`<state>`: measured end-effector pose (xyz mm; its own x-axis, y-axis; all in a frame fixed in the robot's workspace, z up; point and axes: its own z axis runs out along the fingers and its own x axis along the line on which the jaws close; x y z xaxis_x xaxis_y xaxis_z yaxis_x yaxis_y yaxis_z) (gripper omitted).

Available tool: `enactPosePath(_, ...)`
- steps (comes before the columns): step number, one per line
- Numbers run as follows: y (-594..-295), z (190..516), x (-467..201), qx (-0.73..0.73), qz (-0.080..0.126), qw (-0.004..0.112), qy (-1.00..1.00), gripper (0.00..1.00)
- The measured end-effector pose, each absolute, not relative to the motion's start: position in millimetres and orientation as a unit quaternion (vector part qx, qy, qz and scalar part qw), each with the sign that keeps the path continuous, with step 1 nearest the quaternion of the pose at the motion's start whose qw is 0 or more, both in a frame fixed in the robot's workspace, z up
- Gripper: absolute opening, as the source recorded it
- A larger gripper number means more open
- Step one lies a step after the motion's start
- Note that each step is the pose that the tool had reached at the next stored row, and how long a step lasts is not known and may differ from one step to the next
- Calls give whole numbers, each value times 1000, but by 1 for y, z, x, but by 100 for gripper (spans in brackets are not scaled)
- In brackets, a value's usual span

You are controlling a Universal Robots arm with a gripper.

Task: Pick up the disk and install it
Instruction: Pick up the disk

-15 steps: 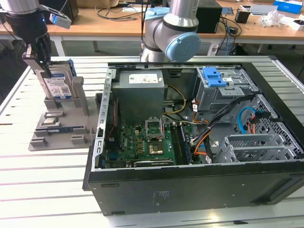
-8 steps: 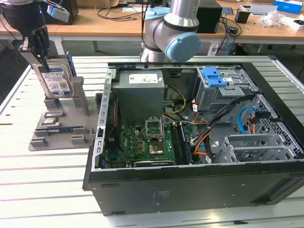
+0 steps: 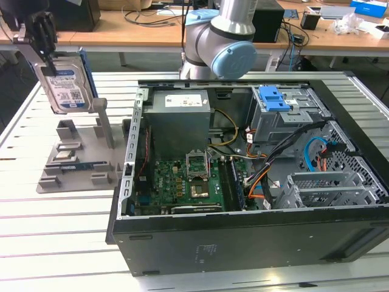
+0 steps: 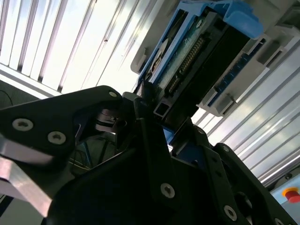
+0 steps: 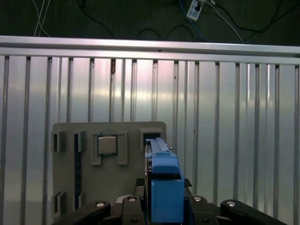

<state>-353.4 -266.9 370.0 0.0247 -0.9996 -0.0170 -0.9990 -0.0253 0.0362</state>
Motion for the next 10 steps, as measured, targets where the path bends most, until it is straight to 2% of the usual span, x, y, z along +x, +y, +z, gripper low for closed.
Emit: enactPosePath(10,-265,392,-353,716,-19,7,-698,36)
